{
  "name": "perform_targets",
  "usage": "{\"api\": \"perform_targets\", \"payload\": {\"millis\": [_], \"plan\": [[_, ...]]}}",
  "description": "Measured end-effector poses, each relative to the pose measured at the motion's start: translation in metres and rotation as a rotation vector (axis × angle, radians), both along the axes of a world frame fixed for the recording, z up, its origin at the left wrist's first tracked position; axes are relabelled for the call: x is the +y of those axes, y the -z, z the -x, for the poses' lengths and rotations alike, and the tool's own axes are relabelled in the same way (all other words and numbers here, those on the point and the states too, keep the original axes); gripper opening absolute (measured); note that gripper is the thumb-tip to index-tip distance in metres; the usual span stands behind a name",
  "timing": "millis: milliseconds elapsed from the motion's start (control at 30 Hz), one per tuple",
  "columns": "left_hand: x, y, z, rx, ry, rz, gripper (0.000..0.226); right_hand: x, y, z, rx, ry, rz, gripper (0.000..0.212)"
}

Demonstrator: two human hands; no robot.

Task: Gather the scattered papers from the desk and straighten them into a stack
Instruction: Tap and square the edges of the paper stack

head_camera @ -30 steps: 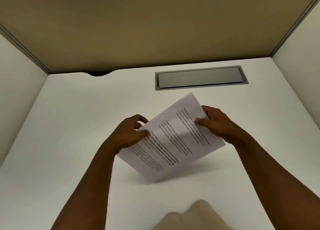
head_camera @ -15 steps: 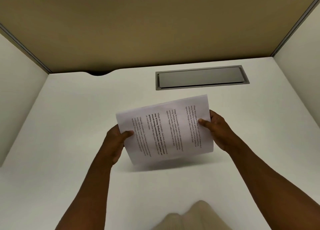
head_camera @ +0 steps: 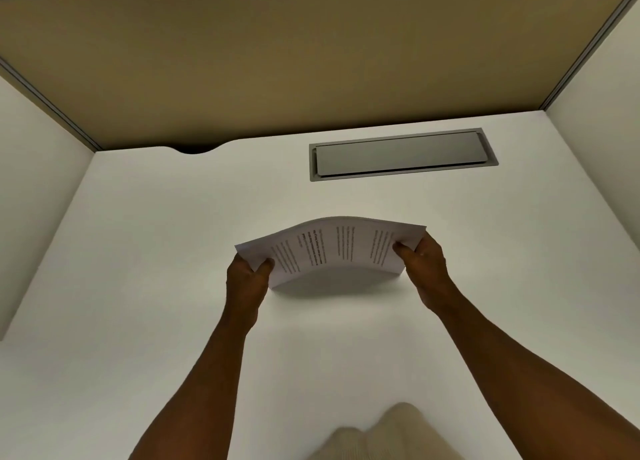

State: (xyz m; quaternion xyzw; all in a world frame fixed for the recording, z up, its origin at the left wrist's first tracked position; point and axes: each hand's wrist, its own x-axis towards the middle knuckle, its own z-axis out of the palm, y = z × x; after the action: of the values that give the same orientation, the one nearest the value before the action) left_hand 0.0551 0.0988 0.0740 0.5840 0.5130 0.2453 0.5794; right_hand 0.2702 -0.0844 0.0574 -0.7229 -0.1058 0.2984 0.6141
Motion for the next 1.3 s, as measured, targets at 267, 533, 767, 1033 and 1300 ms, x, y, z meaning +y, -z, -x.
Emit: {"api": "perform_targets", "payload": {"millis": [267, 533, 767, 1033, 1300], "plan": [[0.005, 0.009, -0.01, -0.053, 0.034, 0.003, 0.029, 0.015, -0.004, -0.001, 0.034, -0.04, -0.029, 0.024], [0.006, 0.007, -0.003, -0.14, 0.023, -0.017, 0.032, 0.007, -0.012, -0.006, -0.009, -0.009, -0.099, 0.026], [0.002, 0.015, 0.0, -0.131, 0.021, 0.016, 0.03, 0.006, -0.01, 0.0, 0.004, -0.012, -0.06, 0.029], [0.007, 0.001, 0.0, -0.204, -0.026, -0.068, 0.031, 0.009, -0.026, -0.003, -0.054, 0.006, -0.097, 0.029], [0.001, 0.017, 0.001, -0.142, -0.06, 0.001, 0.029, 0.005, -0.014, 0.007, 0.028, -0.02, -0.051, 0.029]]}}
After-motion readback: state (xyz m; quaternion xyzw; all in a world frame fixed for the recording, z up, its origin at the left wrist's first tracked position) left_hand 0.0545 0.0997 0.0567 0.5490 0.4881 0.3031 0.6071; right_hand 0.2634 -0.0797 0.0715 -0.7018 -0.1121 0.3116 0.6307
